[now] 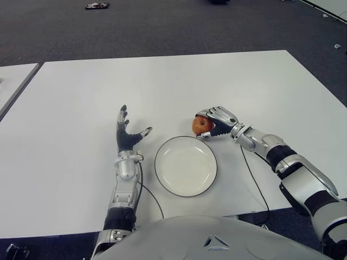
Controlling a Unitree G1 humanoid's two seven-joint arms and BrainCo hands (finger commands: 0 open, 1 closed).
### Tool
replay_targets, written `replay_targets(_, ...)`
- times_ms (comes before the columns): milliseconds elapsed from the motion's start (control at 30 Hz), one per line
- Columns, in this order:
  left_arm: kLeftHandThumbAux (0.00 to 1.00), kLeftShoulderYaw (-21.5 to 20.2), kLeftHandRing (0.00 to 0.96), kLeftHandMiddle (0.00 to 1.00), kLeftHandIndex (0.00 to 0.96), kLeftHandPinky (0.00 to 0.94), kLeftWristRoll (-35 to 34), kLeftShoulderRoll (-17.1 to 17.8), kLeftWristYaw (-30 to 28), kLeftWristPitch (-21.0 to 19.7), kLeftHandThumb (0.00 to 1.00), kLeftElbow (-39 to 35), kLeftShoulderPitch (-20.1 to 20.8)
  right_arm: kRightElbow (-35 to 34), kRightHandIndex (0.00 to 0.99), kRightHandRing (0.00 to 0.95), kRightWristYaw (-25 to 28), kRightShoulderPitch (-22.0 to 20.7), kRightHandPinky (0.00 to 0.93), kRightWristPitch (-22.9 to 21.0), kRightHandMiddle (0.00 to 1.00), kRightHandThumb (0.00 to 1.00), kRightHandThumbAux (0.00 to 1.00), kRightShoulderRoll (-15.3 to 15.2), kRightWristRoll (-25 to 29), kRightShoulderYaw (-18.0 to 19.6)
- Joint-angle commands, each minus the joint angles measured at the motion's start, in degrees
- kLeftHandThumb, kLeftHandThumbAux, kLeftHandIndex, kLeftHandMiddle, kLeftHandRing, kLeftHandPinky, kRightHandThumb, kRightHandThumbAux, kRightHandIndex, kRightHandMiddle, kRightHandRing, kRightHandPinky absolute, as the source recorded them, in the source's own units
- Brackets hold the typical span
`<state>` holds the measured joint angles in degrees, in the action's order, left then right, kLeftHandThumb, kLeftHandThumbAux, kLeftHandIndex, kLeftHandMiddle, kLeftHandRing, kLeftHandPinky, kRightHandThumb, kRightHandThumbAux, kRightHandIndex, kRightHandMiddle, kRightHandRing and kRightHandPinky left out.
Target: Put the apples into the plate.
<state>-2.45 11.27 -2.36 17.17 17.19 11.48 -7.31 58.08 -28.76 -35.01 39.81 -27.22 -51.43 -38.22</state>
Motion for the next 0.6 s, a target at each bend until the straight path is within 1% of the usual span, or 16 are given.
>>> replay_targets(33, 0.595, 0.1, 0.0, 0.0, 0.0, 0.0, 0.4, -0.2, 0.4, -1.7, 0.0, -0.7, -0.5, 0.4, 0.44, 0.792, 2.1, 1.5, 0.805, 0.3, 0.794, 0.74, 0.707, -0.8, 0.1, -0.4)
replay_targets(200, 0.596, 0.1, 0.0, 0.0, 0.0, 0.0, 0.4, -0.2, 0.4, -2.3, 0.0, -1.4, -0.7, -0.2, 0.44, 0.806, 3.1, 2.1, 0.799, 0.5, 0.811, 0.742, 0.709, -1.3, 0.6, -0.2)
replay_targets(600, 0.59, 0.2, 0.0, 0.0, 0.0, 0.0, 0.2, -0.1, 0.0, -4.2, 0.001, -2.6, -0.9, -0.2, 0.44, 0.818, 3.2, 2.9, 0.805, 2.0, 0.825, 0.74, 0.713, -1.6, 1.6, 0.5)
